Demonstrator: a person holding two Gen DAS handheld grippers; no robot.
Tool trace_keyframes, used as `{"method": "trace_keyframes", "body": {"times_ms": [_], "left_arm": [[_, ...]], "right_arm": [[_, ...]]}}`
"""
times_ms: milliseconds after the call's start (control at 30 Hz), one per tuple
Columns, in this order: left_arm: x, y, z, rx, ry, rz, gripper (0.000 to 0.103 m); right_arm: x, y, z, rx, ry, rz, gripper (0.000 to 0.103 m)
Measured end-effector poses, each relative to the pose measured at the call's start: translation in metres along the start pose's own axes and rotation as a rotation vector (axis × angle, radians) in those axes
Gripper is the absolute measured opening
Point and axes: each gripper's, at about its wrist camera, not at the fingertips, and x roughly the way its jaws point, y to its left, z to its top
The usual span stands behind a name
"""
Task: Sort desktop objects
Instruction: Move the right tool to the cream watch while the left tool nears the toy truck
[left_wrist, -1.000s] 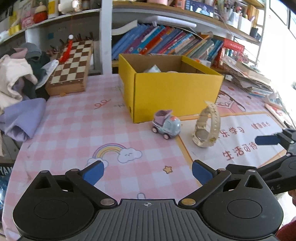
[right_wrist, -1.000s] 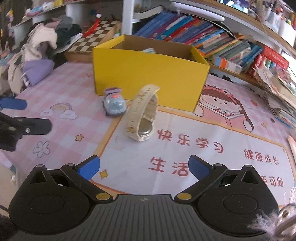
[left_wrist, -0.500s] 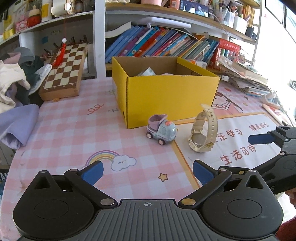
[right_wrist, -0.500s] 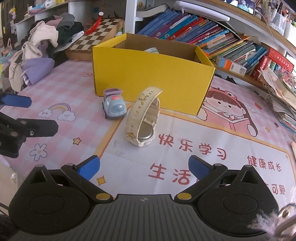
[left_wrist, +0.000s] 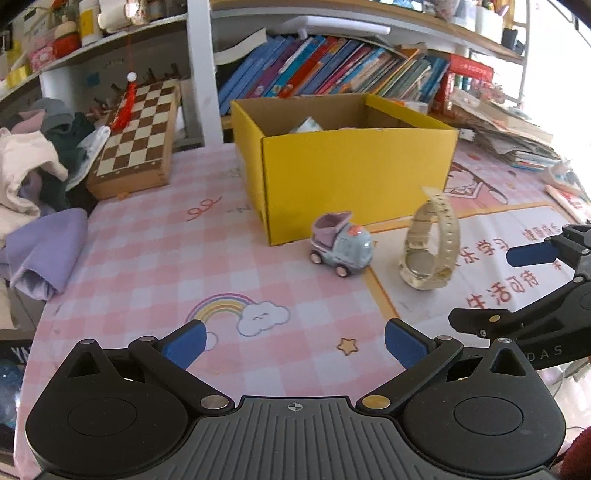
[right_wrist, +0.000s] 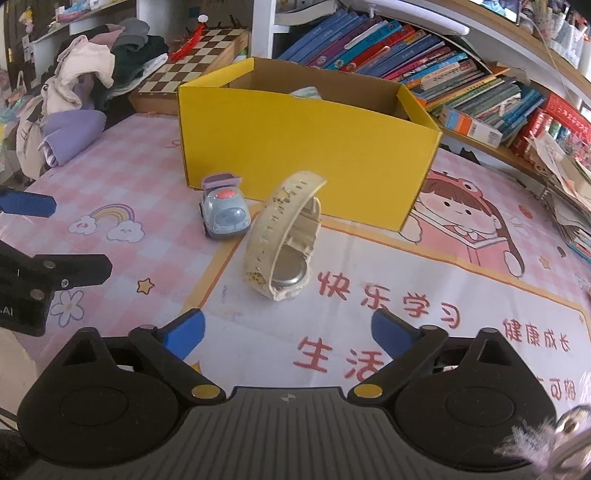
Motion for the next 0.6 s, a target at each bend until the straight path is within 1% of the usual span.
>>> {"method": "trace_keyframes", "body": {"times_ms": [100, 233, 600], "left_arm": [[0.001, 0.005, 0.001, -0.019, 0.000, -0.021, 0.103], [0.004, 0.006, 0.004, -0.029, 0.010, -0.026, 0.103], [0.014, 0.007, 0.011, -0.061, 0.041, -0.033, 0.103]], "right_arm": [[0.008, 0.000, 0.005, -0.011, 0.006, 0.015, 0.093], [0.019, -0.001, 0.011, -0.011, 0.024, 0.029, 0.092], [0.045, -0.005, 0.029, -0.029, 0.059, 0.064, 0.074]]}}
